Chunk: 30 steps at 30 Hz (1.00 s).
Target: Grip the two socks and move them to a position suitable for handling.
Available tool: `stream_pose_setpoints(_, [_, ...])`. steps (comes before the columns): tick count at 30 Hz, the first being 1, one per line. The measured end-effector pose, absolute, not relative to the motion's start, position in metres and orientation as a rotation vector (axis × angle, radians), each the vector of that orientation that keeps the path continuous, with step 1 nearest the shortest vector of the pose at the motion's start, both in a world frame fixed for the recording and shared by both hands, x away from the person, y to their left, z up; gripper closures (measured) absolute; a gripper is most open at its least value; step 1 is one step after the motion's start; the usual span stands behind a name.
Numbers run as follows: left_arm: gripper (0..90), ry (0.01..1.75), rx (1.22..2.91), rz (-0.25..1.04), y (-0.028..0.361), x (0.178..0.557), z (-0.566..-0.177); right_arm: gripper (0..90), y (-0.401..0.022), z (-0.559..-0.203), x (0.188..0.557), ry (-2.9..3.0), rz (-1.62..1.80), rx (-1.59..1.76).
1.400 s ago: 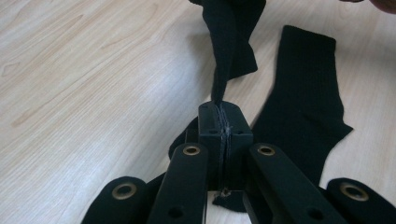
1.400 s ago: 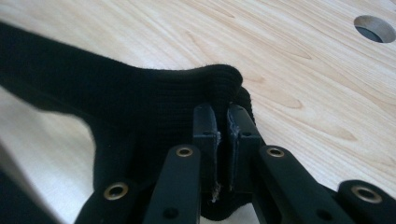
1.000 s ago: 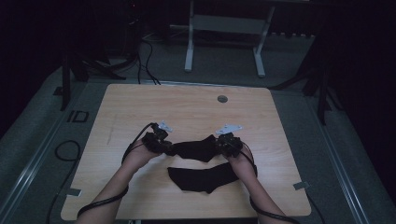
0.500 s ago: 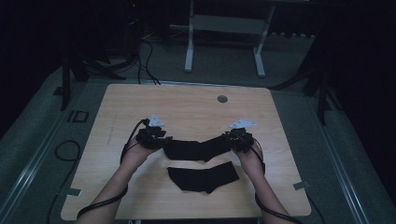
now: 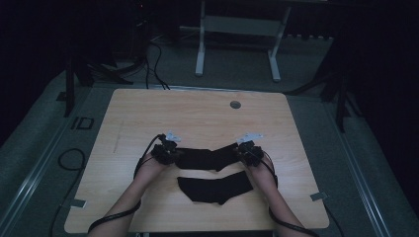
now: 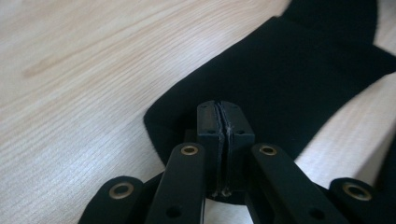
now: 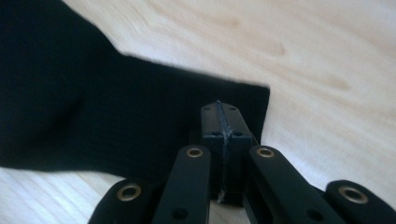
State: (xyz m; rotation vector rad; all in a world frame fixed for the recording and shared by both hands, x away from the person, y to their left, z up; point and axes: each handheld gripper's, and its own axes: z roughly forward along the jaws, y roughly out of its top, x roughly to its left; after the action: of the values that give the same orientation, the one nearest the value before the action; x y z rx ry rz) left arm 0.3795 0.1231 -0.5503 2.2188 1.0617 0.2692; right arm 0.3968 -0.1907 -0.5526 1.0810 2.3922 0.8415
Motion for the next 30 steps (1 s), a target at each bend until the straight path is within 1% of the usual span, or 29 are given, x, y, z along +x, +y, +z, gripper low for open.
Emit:
stream_pose_setpoints(5, [87.4,1.067,2.214,0.261,0.123,0.378,-0.557,89.7,-0.203,-0.556,0.393,2.359,0.863,1.12])
stream_pose_setpoints(13, [87.4,1.028,2.24,0.251,0.112,0.371,-0.556,89.7,-0.22,-0.556,0.384,2.354,0.885,1.132])
stream_pose_setpoints(19, [87.4,1.045,2.225,0.239,0.114,0.372,-0.556,89.2,-0.221,-0.556,0.383,2.365,0.879,1.125])
stream_pose_setpoints(22, [87.1,1.046,2.231,0.248,0.113,0.373,-0.555,85.1,-0.22,-0.555,0.383,2.372,0.885,1.131])
stream_pose_setpoints(24, [85.8,1.046,2.231,0.248,0.113,0.373,-0.555,85.1,-0.219,-0.554,0.383,2.375,0.89,1.129])
stream_pose_setpoints(25, [85.8,1.046,2.231,0.248,0.113,0.373,-0.555,82.1,-0.219,-0.554,0.383,2.375,0.89,1.129])
stream_pose_setpoints(26, [64.3,0.998,2.189,0.248,0.115,0.368,-0.546,75.7,-0.22,-0.546,0.38,2.36,0.929,1.126])
stream_pose_setpoints(27, [56.3,0.982,2.197,0.277,0.115,0.365,-0.543,72.1,-0.221,-0.543,0.378,2.362,0.942,1.122])
stream_pose_setpoints(28, [53.0,0.971,2.2,0.294,0.116,0.362,-0.54,69.3,-0.221,-0.54,0.375,2.364,0.949,1.121])
stream_pose_setpoints(29, [49.0,0.971,2.2,0.294,0.116,0.362,-0.54,69.3,-0.221,-0.54,0.375,2.364,0.949,1.121])
stream_pose_setpoints(30, [49.0,0.964,2.182,0.289,0.119,0.357,-0.534,65.7,-0.222,-0.536,0.372,2.367,0.964,1.107])
